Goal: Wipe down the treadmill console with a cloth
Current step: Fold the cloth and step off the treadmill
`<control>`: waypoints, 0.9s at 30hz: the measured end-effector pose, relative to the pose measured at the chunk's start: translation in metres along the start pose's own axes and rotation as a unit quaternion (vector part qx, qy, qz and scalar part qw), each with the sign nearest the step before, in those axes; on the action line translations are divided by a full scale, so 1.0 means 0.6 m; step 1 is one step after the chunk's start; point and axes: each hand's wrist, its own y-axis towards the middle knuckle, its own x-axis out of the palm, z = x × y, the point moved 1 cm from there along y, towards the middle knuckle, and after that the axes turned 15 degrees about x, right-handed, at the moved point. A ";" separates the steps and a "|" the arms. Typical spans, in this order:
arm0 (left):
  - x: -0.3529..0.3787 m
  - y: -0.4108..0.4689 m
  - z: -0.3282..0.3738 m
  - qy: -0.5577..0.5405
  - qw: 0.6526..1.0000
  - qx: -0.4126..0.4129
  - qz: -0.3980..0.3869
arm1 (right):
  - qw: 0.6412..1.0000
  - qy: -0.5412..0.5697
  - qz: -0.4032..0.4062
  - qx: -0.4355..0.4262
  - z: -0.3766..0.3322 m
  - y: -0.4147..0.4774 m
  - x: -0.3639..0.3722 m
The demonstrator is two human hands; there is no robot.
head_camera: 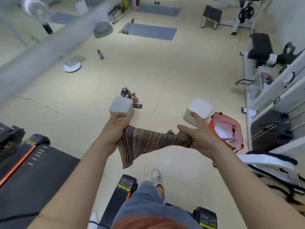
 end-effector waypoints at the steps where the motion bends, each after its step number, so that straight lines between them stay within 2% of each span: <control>1: -0.003 0.026 -0.005 -0.033 0.999 -0.010 0.004 | 0.999 -0.021 -0.030 0.010 -0.016 0.024 0.000; 5: -0.013 0.142 -0.047 -0.141 0.990 0.019 0.008 | 0.980 -0.171 -0.098 -0.010 -0.067 0.150 -0.004; 7: -0.023 0.196 -0.071 -0.158 0.986 0.047 -0.013 | 0.941 -0.327 -0.077 -0.044 -0.091 0.226 0.003; 9: -0.042 0.274 -0.113 -0.108 0.989 0.087 -0.051 | 0.875 -0.474 -0.030 -0.092 -0.111 0.338 0.028; 11: -0.065 0.365 -0.162 0.030 0.990 0.113 -0.080 | 0.815 -0.564 0.021 -0.130 -0.128 0.456 0.057; 14: -0.100 0.484 -0.228 0.157 0.980 0.092 -0.079 | 0.789 -0.589 0.064 -0.160 -0.155 0.613 0.097; 18: -0.136 0.601 -0.249 0.183 0.982 0.054 0.007 | 0.798 -0.557 0.100 -0.206 -0.235 0.750 0.129; 22: -0.168 0.722 -0.232 0.246 0.966 0.064 0.056 | 0.802 -0.540 0.103 -0.234 -0.322 0.874 0.162; 24: -0.184 0.786 -0.230 0.245 0.963 0.072 0.087 | 0.838 -0.491 0.066 -0.227 -0.356 0.946 0.180; 27: -0.211 0.880 -0.243 0.188 0.976 0.050 0.100 | 0.898 -0.408 -0.020 -0.161 -0.392 1.051 0.210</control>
